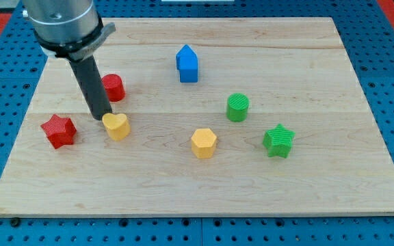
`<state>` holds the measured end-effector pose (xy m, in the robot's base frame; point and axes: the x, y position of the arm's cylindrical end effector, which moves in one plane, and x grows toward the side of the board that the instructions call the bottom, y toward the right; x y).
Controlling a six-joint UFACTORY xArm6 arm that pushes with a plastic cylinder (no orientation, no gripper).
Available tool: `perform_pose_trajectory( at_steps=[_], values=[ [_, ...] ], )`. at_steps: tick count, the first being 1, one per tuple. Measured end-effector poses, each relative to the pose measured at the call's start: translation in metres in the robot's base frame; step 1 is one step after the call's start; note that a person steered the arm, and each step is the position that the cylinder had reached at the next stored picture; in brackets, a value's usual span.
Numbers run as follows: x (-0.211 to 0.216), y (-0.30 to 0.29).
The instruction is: Place the yellow heart in between the red star and yellow hexagon
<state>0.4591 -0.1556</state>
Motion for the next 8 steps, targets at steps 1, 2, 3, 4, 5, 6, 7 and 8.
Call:
perform_pose_trajectory(
  at_steps=[1, 2, 3, 4, 5, 6, 7, 8],
  values=[
    [0.018, 0.008],
    [0.018, 0.007],
    [0.008, 0.019],
    [-0.002, 0.063],
    [-0.018, 0.077],
    [-0.036, 0.077],
    [-0.057, 0.077],
    [-0.075, 0.077]
  ],
)
